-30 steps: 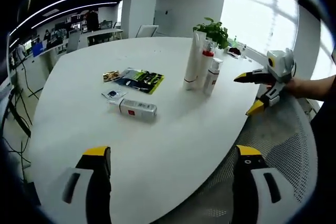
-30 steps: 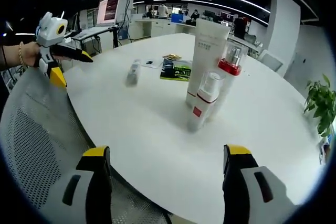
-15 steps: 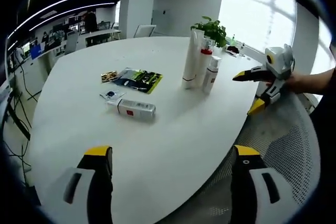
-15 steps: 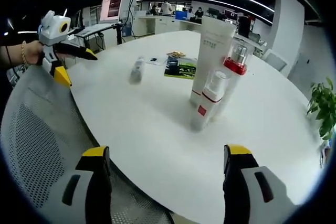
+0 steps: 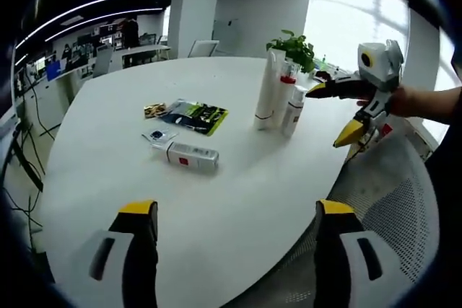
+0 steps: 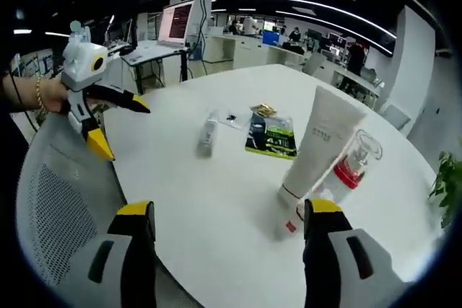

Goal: Arrange the skincare products in the storage area until every visible bottle or jar stands upright without overlapping.

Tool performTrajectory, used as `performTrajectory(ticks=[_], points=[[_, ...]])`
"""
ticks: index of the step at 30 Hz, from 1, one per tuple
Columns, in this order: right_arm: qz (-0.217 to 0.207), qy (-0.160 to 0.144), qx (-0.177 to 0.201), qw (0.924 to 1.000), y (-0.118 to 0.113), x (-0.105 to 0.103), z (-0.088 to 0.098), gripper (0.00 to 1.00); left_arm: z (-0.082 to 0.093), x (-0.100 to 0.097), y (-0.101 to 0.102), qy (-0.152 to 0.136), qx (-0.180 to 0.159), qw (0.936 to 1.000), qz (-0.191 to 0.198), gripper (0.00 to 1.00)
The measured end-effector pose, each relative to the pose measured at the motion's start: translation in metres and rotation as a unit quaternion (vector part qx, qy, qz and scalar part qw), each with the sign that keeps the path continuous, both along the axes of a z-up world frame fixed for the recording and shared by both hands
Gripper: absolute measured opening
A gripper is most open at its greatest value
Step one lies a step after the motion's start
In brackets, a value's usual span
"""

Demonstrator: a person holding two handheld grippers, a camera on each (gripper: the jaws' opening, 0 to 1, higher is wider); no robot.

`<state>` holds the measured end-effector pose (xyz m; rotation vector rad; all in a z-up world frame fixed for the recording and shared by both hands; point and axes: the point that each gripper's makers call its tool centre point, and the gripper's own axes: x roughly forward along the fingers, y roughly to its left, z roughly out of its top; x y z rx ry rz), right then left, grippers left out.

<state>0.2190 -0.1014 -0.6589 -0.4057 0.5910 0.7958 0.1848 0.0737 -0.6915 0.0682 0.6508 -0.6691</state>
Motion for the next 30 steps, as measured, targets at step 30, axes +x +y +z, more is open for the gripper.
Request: performTrajectory(ticks=[30], points=[[0.072, 0.074, -0.030, 0.9943, 0.129, 0.065, -0.063, 0.68, 0.004, 0.004, 0.004, -0.009, -0.010, 0.9998, 0.012, 0.84]])
